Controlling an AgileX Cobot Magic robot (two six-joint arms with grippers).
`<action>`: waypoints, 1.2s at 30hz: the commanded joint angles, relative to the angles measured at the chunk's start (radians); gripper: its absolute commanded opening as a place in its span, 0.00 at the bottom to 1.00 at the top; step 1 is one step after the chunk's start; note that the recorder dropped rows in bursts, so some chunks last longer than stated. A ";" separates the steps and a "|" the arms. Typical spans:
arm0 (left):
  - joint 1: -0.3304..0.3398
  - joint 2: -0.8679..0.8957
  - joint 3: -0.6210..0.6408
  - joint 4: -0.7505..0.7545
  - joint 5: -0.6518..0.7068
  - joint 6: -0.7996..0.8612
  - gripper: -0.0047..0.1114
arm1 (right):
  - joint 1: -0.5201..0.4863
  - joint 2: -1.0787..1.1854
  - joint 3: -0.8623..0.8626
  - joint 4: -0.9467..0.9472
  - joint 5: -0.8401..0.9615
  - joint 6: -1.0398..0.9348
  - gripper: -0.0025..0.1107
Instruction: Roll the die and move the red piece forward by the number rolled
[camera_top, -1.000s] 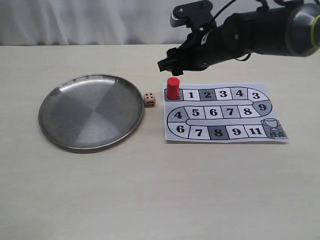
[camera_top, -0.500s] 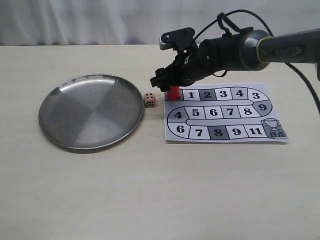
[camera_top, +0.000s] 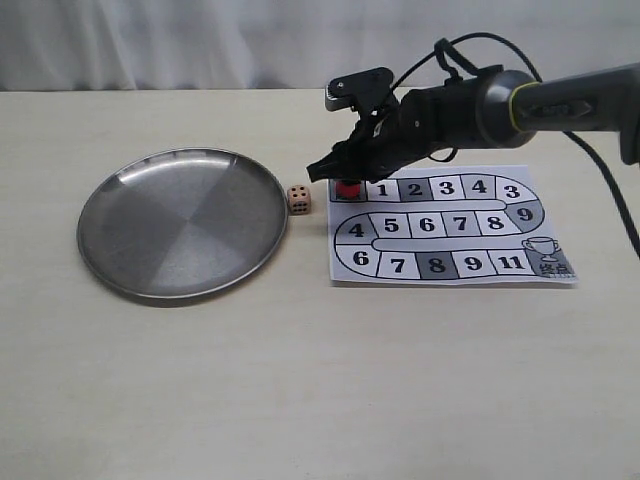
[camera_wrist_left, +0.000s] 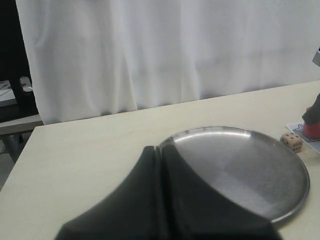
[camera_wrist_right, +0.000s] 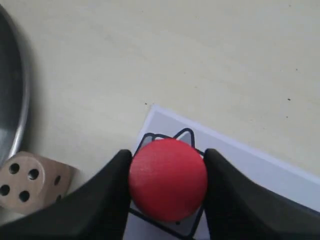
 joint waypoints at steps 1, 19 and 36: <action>-0.008 -0.001 0.002 -0.002 -0.009 -0.001 0.04 | -0.004 -0.059 -0.004 -0.008 0.024 -0.007 0.06; -0.008 -0.001 0.002 -0.002 -0.009 -0.001 0.04 | -0.099 -0.151 0.027 -0.099 0.062 -0.003 0.06; -0.008 -0.001 0.002 -0.002 -0.009 -0.001 0.04 | -0.091 -0.015 0.026 -0.024 0.064 -0.004 0.06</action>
